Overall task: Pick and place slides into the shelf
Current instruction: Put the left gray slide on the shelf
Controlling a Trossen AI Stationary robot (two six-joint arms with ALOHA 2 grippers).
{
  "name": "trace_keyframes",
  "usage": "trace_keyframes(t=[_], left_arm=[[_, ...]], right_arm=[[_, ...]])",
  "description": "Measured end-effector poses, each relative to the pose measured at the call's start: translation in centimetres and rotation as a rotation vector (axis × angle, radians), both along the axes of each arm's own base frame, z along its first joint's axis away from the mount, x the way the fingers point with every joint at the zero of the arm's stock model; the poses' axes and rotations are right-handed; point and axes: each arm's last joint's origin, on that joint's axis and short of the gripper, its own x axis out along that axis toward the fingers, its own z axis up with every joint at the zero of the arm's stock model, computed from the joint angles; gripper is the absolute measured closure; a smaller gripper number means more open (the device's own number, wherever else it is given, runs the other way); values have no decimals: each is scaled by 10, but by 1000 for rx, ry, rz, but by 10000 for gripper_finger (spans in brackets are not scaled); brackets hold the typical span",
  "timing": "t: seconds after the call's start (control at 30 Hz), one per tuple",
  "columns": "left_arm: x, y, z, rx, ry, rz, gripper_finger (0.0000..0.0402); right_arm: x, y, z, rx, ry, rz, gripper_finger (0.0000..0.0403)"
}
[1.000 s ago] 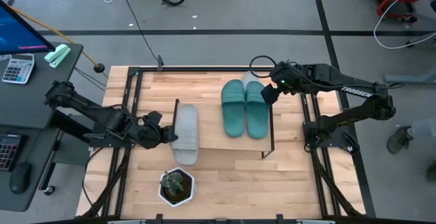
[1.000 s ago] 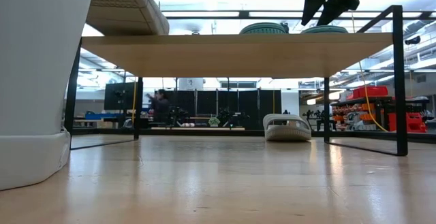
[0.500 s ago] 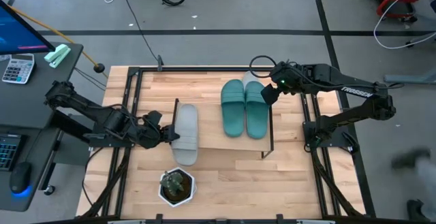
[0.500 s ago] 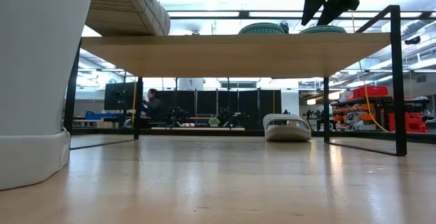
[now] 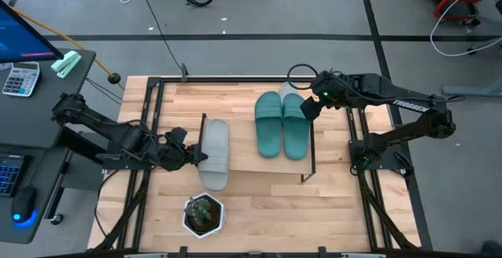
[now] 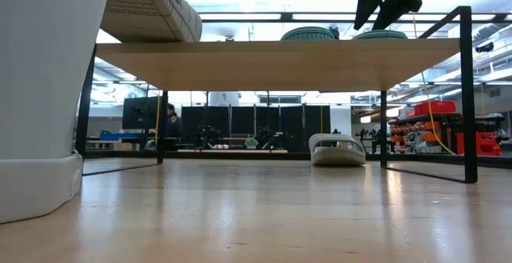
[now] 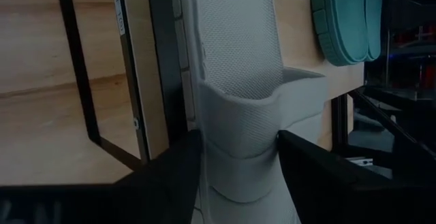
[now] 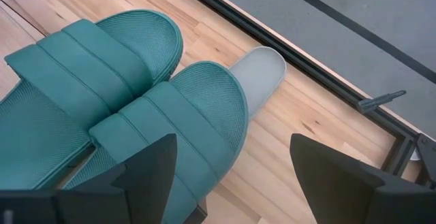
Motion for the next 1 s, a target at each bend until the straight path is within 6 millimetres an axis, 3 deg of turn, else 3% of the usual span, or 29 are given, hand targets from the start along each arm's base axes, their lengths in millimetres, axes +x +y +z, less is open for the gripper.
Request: trace_keyframes(t=[0.23, 0.67, 1.0], left_arm=[[0, 0, 0, -6, -7, 11, 214], [1, 0, 2, 5, -28, 23, 129], [2, 0, 3, 10, -48, 29, 140]], right_arm=[[0, 0, 0, 0, 0, 0, 110], [0, 0, 0, -1, 1, 1, 110], [0, 0, 0, -1, 1, 2, 110]])
